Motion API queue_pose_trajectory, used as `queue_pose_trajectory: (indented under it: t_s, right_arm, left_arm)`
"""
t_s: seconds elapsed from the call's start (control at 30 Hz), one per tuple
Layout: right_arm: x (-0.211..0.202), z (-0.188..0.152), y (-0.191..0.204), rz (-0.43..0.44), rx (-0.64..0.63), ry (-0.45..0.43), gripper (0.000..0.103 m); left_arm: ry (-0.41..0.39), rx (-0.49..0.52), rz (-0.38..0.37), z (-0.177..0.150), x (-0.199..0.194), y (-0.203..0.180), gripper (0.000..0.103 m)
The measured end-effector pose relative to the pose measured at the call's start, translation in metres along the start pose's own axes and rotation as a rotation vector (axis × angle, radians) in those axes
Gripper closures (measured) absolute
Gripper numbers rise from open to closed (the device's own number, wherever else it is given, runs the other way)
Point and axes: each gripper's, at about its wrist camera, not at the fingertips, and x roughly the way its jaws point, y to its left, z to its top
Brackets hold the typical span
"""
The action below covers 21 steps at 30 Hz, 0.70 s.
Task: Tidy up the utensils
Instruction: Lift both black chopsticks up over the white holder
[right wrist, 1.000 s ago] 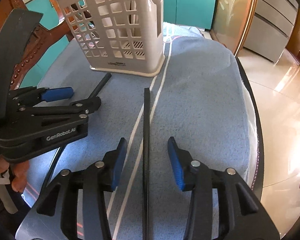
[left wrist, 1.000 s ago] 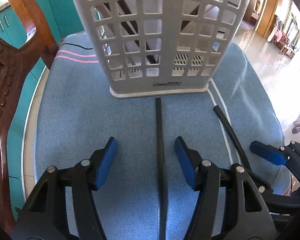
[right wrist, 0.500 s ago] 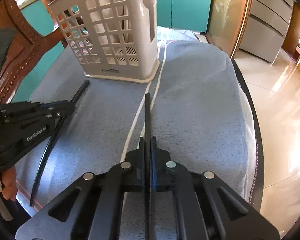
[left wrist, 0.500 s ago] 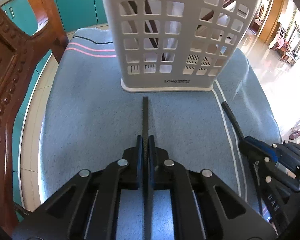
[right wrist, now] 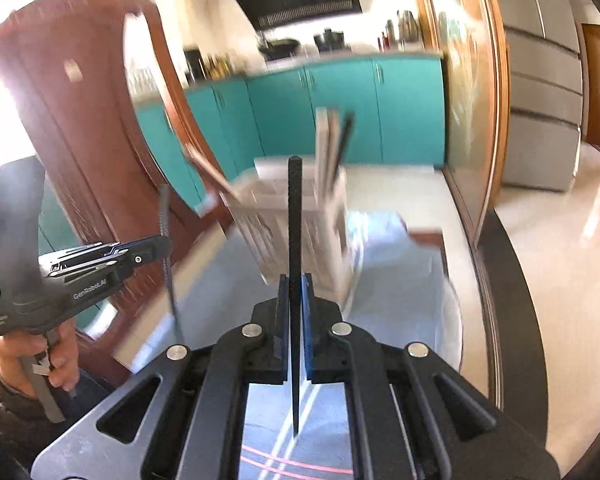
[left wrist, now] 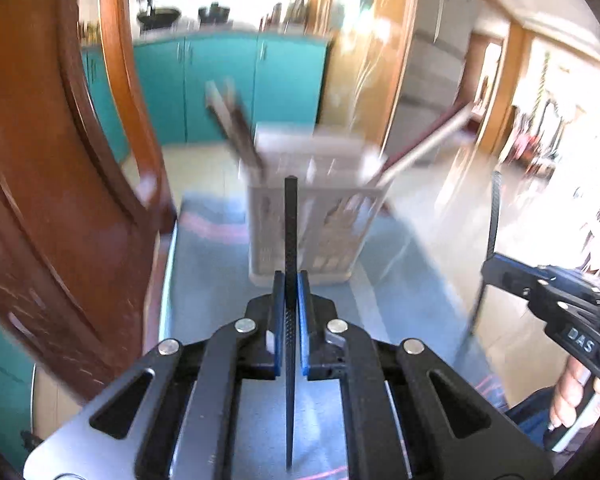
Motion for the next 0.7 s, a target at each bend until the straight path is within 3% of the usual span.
queue_pose_trajectory:
  t_s: [0.1, 0.23, 0.43, 0.53, 0.7]
  right_arm:
    - [-0.026, 0.028, 0.003, 0.053, 0.015, -0.089, 0.097]
    - [-0.048, 0.075, 0.004, 0.108, 0.043, -0.216, 0.097]
    - [-0.043, 0.117, 0.006, 0.001, 0.042, -0.432, 0.097]
    - [-0.009, 0.116, 0.003, -0.041, 0.039, -0.431, 0.097]
    - [0.046, 0.099, -0.002, -0.081, -0.008, -0.327, 0.097]
  left_arm:
    - [-0.152, 0.008, -0.029, 0.028, -0.050, 0.000, 0.096]
    - [-0.307, -0.023, -0.066, 0.064, -0.084, 0.000, 0.096]
    - [-0.548, -0.114, -0.006, 0.109, -0.084, 0.005, 0.096]
    - [-0.561, -0.109, 0.040, 0.114, -0.051, 0.001, 0.096]
    - [-0.422, -0.108, 0.073, 0.108, 0.016, -0.001, 0.096]
